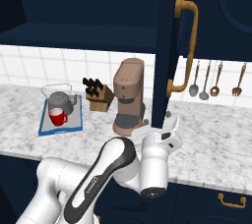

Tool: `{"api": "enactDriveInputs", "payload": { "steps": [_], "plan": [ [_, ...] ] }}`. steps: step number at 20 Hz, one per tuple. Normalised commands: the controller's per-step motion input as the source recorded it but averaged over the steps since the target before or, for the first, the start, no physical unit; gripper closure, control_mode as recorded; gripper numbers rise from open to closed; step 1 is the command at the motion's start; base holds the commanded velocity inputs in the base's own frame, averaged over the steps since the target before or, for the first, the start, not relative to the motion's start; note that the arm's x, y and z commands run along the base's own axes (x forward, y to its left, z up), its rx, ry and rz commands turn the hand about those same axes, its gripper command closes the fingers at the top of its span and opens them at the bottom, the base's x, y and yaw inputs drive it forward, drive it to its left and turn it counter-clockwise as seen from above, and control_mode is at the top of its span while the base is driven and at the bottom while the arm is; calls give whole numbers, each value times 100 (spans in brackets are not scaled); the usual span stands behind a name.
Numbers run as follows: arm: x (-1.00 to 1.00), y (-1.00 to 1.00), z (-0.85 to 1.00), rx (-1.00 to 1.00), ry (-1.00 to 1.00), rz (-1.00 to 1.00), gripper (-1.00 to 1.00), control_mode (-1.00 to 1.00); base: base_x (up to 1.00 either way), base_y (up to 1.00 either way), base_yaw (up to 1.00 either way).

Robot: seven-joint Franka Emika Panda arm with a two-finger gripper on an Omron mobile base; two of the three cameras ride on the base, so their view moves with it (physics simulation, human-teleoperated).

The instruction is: Pick the kettle from the counter and place it on the tray. Then pick the mug from the cabinet and place it on the tray. Then close the cabinet doors.

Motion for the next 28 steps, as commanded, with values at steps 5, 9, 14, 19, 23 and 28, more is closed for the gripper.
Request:
{"api": "enactDriveInputs", "payload": {
  "steps": [5,9,14,19,23,28],
  "plan": [
    [-1,-46,16,0,0,0,-100,-100,0,0,0],
    [-3,-37,24,0,0,0,-100,-100,0,0,0],
    [-13,-9,18,-2,-3,0,-100,-100,0,0,0],
    [-25,0,24,-11,-8,0,-100,-100,0,0,0],
    [-31,2,31,-12,-15,0,-100,-100,0,0,0],
    [-38,9,38,-13,-18,0,-100,-100,0,0,0]
  ]
}}
